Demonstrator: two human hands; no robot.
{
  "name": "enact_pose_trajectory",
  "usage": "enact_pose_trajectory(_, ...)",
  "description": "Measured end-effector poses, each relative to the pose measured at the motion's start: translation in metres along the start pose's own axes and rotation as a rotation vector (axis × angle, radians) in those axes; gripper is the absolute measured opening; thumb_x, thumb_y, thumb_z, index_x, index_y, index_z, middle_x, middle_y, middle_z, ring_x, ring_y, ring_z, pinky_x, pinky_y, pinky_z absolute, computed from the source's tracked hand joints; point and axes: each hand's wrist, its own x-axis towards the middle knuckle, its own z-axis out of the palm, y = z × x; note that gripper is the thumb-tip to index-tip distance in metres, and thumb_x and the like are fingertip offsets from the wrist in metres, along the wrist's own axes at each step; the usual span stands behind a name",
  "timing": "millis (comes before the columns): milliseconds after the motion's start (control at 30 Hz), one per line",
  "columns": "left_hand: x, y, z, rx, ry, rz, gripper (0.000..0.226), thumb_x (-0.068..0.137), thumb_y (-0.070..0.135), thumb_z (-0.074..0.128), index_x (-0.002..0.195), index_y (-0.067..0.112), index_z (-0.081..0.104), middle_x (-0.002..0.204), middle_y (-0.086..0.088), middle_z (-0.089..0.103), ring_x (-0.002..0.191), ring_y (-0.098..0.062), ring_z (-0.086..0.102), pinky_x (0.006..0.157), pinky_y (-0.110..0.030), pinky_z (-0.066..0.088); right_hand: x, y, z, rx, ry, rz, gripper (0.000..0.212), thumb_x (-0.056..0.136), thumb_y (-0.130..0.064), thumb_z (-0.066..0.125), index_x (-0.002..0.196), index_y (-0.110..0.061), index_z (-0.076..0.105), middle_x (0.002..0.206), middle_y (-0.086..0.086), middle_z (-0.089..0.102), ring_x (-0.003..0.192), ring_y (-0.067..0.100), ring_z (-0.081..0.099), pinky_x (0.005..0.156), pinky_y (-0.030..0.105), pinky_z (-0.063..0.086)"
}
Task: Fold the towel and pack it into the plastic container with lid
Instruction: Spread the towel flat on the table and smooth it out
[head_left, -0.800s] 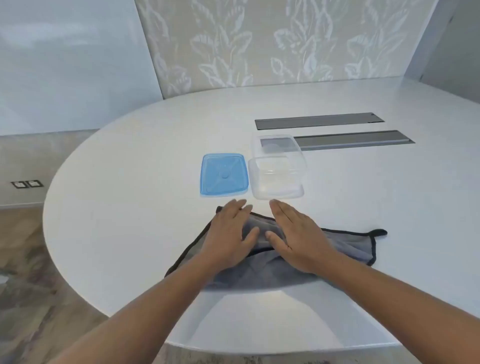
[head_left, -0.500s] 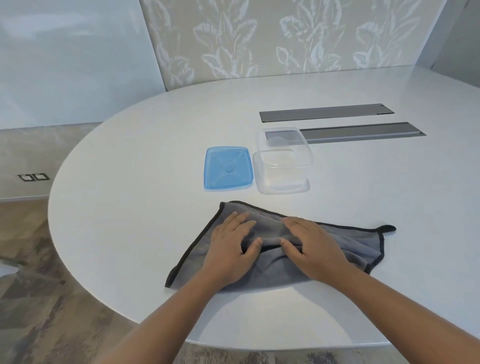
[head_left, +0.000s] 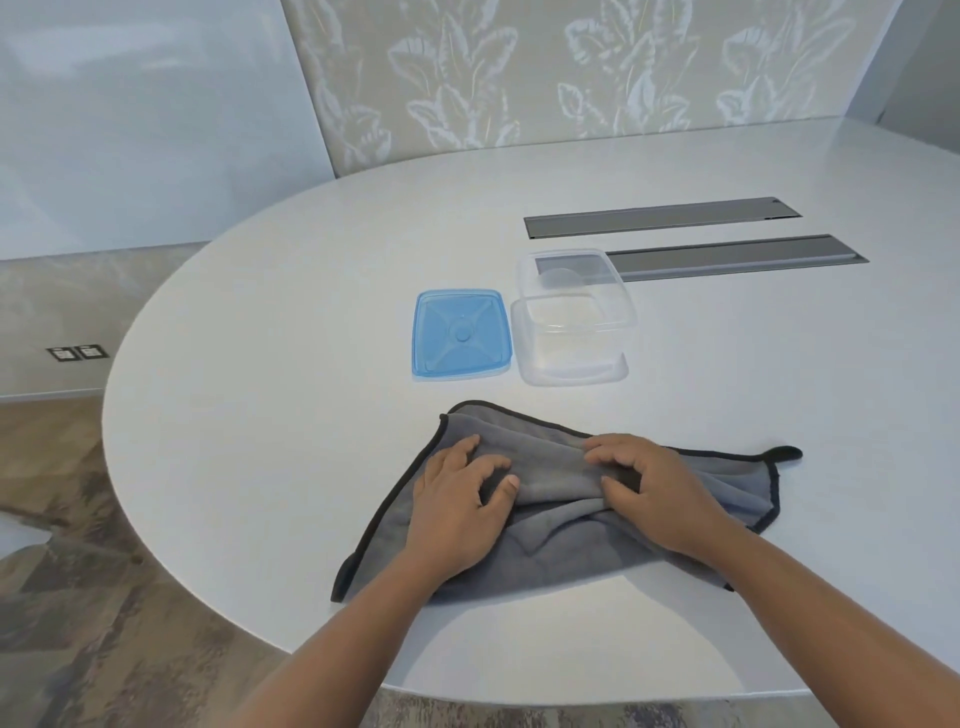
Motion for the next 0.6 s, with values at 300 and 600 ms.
enact_pose_trajectory(300, 0.032, -0.008, -0.028, 0.168, 0.156, 0.06, 0.027, 0.098, 0.039, 0.054, 0.12, 0.028, 0.065, 0.128, 0.005, 0.056, 0.118, -0.026, 0.05, 0.092, -0.037, 0.046, 0.008, 0.016, -0.027, -0.456, 0.036, 0.088, 0.021, 0.095, -0.031, 0.063, 0.114, -0.025, 0.069, 0.116, -0.01, 0.069, 0.104, 0.019, 0.063, 0.088, 0.04, 0.05)
enact_pose_trajectory(600, 0.053, -0.01, -0.033, 0.183, -0.021, -0.043, 0.036, 0.107, 0.037, 0.037, 0.132, 0.028, 0.06, 0.128, -0.01, 0.056, 0.119, -0.034, 0.05, 0.099, -0.041, 0.041, 0.014, 0.021, -0.051, -0.63, -0.134, 0.329, 0.049, 0.094, -0.065, 0.05, 0.132, -0.035, 0.057, 0.126, -0.011, 0.065, 0.116, 0.021, 0.058, 0.09, 0.043, 0.033)
